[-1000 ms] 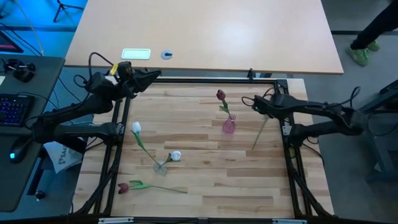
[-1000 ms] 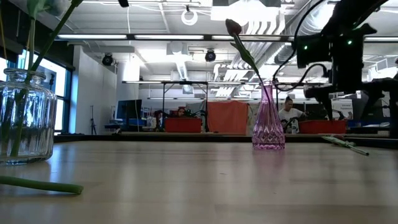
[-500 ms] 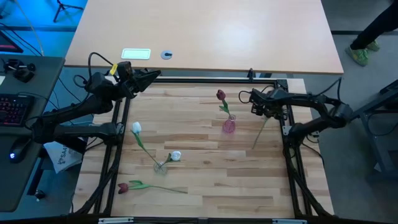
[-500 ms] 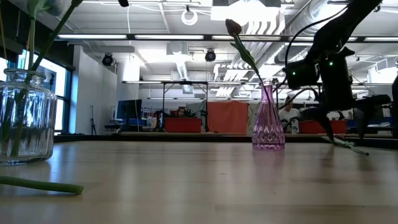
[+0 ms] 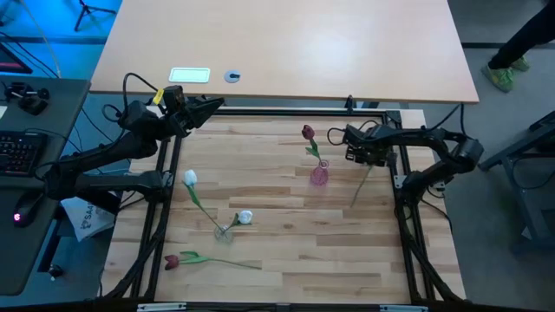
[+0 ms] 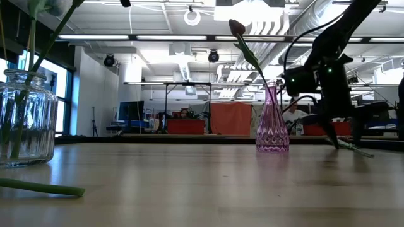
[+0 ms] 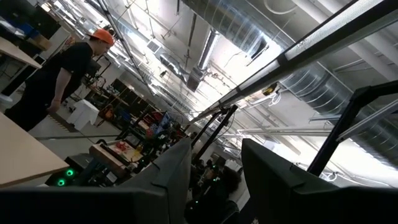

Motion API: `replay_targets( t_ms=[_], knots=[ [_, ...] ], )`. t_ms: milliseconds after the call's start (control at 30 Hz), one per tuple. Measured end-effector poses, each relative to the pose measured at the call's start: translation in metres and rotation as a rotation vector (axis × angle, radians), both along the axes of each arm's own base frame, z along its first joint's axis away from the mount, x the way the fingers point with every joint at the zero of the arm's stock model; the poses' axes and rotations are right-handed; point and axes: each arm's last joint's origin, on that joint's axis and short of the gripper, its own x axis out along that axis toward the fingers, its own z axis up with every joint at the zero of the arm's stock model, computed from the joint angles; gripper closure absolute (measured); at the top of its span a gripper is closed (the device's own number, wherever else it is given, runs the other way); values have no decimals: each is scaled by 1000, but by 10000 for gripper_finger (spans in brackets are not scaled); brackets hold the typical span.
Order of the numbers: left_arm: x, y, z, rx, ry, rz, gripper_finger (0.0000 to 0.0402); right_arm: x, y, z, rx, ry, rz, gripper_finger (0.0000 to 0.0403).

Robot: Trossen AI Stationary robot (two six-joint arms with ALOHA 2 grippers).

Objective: Sort flowers into vase by color
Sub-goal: Put the right red flower into the purple vase

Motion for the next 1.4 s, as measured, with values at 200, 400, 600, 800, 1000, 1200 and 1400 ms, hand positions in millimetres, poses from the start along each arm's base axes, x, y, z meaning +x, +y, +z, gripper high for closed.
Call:
replay_targets(
  t_ms=[200,400,600,800,1000,1200,1400],
  knots=[
    [0,0,0,1,-1,0,271,1,0,0,19,6,108,377],
    [-1,1,0,13,2,13,271,-4,8,14,22,-22,223,385],
    [-3,6,0,15,2,46,271,-7,19,56,-177,-202,311,396],
    [-5,10,0,2,-1,70,271,-15,35,122,-528,-461,483,400],
    [-5,11,0,-2,-2,73,271,-26,60,192,-982,-826,739,402],
    [-5,11,0,-1,-1,73,271,-21,85,220,-1168,-1060,1023,402],
    [-5,11,0,-1,-1,73,271,12,101,217,-1242,-996,1140,403]
  ],
)
